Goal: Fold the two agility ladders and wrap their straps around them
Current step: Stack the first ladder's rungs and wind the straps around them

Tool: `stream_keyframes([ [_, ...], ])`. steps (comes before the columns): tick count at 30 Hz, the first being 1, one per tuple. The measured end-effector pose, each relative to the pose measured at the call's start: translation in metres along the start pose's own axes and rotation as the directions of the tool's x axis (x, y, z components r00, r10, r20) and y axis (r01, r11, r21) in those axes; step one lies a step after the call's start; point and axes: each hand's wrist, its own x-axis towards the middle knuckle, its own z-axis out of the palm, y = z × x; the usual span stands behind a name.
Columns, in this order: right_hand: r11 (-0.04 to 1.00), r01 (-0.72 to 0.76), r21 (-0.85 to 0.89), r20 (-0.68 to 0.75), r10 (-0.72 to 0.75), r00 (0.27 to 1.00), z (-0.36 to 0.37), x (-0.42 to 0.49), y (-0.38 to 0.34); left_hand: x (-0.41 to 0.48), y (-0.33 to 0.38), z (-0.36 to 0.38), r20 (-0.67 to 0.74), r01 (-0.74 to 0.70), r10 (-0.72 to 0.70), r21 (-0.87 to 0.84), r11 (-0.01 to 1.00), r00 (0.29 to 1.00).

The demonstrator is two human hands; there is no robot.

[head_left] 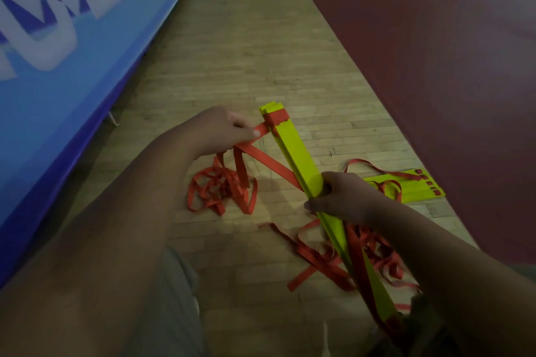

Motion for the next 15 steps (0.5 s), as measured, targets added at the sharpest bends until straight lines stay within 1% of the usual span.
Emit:
stream_keyframes([
  [3, 0.998, -0.004, -0.055, -0.031, 0.002, 1.0, 0.001, 0.0, 0.002, -0.004, 0.0, 0.0, 0.048, -0.035, 0.034, 0.03, 0.999, 0.998],
  [5, 0.998, -0.002, -0.065, -0.032, 0.0, 0.999, 0.001, -0.001, 0.0, -0.003, -0.001, 0.001, 0.03, -0.043, 0.042, 0.032, 0.999, 0.999],
  [11, 0.983, -0.001, -0.186, -0.036, -0.006, 0.999, 0.013, -0.003, -0.01, -0.004, 0.009, 0.005, -0.035, -0.036, 0.032, -0.116, 0.993, 0.999],
  [15, 0.971, -0.015, -0.24, -0.027, 0.009, 1.0, 0.024, -0.005, -0.019, -0.006, 0.021, 0.013, -0.067, -0.007, 0.0, -0.102, 0.995, 0.998],
])
